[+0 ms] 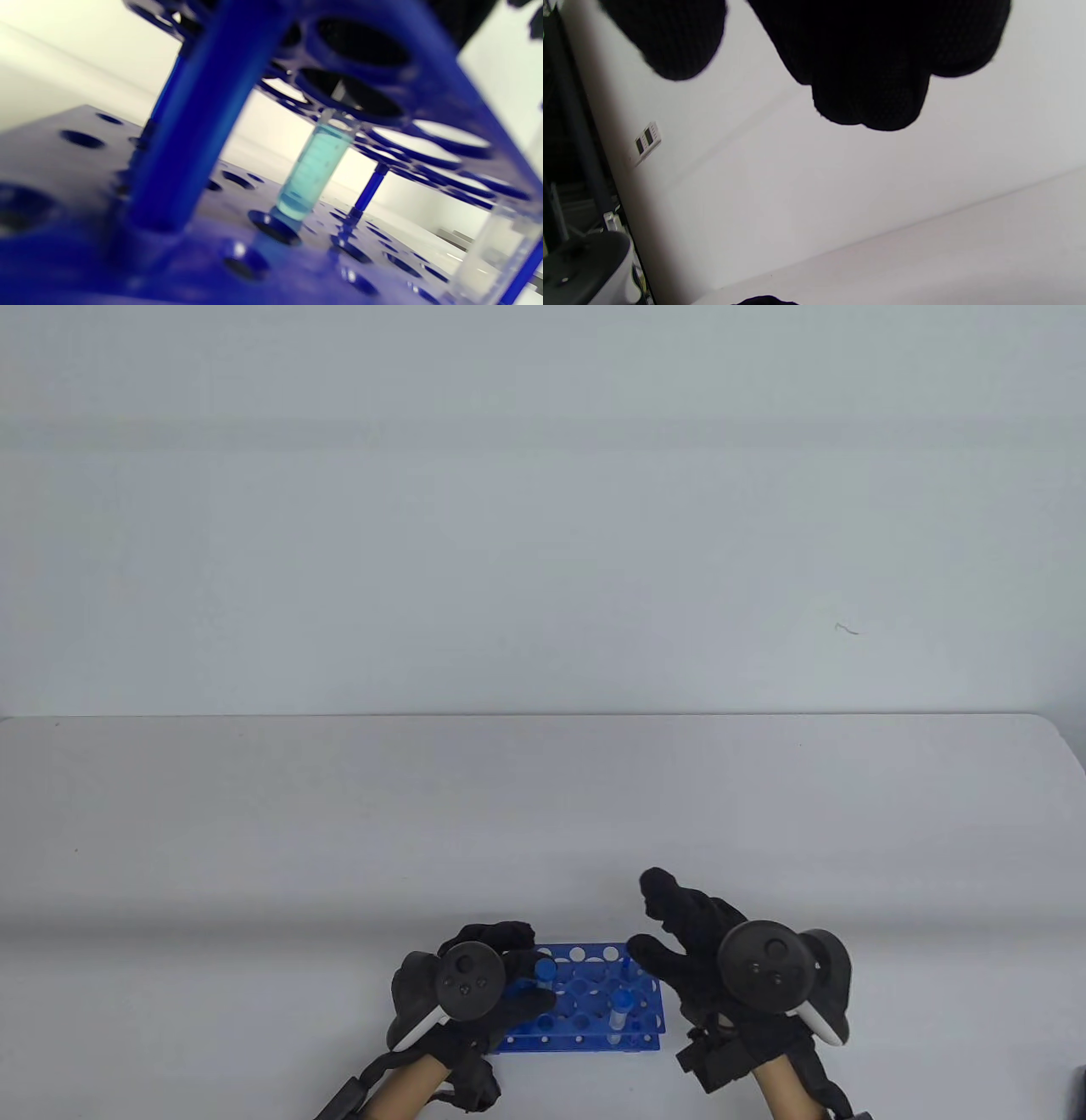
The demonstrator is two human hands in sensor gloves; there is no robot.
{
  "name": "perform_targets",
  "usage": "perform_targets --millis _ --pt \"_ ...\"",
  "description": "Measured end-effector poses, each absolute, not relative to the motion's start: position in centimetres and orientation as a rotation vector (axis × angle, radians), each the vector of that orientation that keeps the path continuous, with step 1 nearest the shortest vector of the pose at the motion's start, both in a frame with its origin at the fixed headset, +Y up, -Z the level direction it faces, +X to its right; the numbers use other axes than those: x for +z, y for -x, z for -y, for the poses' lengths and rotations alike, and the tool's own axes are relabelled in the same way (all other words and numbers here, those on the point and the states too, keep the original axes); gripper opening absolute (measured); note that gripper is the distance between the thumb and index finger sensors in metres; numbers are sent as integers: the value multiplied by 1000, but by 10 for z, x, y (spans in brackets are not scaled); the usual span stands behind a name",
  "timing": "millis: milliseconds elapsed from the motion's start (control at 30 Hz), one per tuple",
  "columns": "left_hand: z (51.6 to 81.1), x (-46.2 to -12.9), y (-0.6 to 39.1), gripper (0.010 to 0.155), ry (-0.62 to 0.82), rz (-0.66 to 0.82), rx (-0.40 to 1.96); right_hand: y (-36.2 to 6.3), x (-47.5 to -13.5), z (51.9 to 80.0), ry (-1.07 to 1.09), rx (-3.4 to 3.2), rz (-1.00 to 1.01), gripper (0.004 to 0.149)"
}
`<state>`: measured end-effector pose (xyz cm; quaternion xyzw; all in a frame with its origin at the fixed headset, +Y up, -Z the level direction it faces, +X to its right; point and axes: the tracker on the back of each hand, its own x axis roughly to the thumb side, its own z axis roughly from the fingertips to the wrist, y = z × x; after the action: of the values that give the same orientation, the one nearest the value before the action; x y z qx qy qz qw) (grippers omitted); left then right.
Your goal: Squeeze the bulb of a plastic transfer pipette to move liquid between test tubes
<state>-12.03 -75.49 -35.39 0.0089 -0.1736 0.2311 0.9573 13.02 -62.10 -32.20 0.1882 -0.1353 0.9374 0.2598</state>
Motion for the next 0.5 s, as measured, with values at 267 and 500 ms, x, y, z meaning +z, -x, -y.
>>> perform_targets --millis 267,500 --pt "755 -354 121 52 -14 348 479 -39 -347 620 -700 2889 188 59" --pt "755 -355 121 52 -12 349 482 -15 -346 658 -787 3179 195 53"
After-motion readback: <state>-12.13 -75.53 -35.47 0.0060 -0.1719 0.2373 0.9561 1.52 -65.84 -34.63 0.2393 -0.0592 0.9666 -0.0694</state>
